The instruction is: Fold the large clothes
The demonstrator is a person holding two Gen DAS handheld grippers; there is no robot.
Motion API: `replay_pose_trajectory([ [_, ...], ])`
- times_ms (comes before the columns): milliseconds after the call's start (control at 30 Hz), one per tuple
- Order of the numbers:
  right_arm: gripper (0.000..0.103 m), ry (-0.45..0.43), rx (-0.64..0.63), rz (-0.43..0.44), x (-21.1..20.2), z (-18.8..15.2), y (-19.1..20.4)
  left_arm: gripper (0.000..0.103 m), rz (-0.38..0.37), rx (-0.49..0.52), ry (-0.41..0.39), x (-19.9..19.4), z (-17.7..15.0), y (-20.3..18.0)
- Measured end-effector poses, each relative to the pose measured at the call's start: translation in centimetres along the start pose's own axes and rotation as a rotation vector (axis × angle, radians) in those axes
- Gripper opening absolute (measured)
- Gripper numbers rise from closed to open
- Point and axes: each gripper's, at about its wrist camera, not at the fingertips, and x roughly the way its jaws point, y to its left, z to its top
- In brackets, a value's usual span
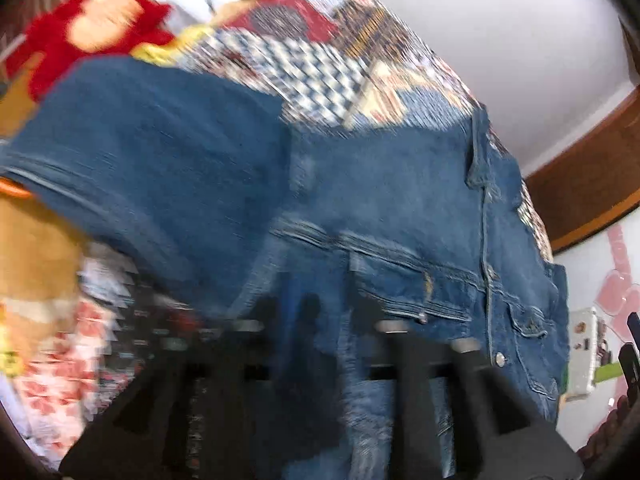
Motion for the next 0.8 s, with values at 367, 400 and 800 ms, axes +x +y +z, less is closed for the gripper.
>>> replay_pose_trajectory([
  [367, 0.103, 0.033, 0.05, 0.091, 1.4, 0.5, 1.4, 0.09, -0.156, -0.385, -0.106, -3.7, 2.8, 12.1],
  [400, 0.103, 0.029, 0.038, 0.085, 1.4, 0.5, 1.8, 0.09, -0.192, -0.409, -0.095, -3.3, 2.8, 12.8],
  [800, 0.103, 0.037, 0.002, 0.016, 1.8, 0.3, 1.3, 0.01, 0.143, -0.176, -0.12, -0.9, 8.0, 9.5],
])
